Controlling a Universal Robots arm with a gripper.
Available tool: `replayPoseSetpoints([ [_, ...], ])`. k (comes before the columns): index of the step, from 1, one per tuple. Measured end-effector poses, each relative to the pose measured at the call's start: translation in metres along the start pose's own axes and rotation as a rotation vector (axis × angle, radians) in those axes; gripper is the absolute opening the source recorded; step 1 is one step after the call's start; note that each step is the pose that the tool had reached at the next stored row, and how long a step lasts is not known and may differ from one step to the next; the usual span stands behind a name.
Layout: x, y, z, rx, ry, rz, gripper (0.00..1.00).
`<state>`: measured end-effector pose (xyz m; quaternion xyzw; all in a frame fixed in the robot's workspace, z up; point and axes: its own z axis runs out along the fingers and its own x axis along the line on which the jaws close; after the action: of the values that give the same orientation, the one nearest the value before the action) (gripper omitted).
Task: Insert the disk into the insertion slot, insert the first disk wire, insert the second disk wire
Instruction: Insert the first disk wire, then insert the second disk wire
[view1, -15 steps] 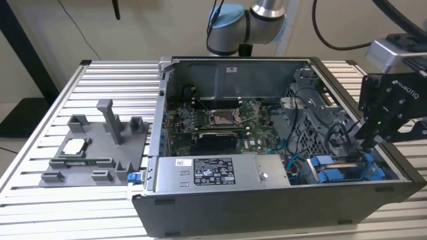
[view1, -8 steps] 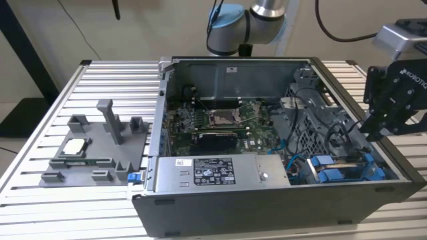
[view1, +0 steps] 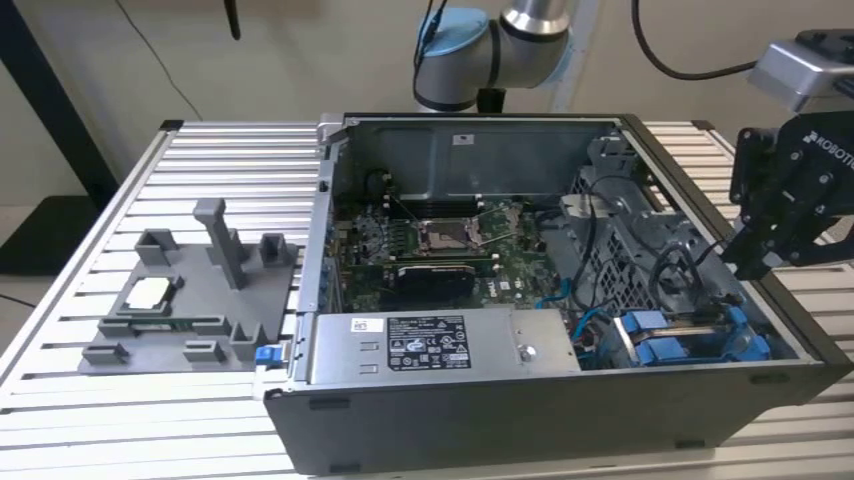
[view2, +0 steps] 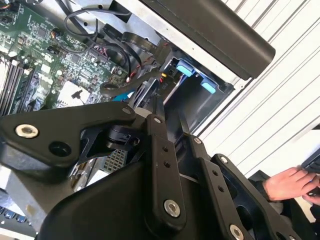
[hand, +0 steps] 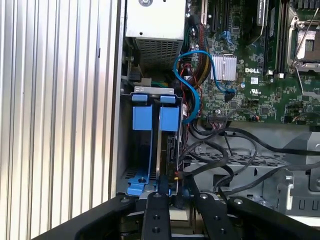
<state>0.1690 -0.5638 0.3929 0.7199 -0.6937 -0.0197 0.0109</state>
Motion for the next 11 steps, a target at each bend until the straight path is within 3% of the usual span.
replayPoseSetpoints([
  [11, 0.0002, -0.0049, -0.0005, -0.0001, 0.0, 0.0, 0.27],
])
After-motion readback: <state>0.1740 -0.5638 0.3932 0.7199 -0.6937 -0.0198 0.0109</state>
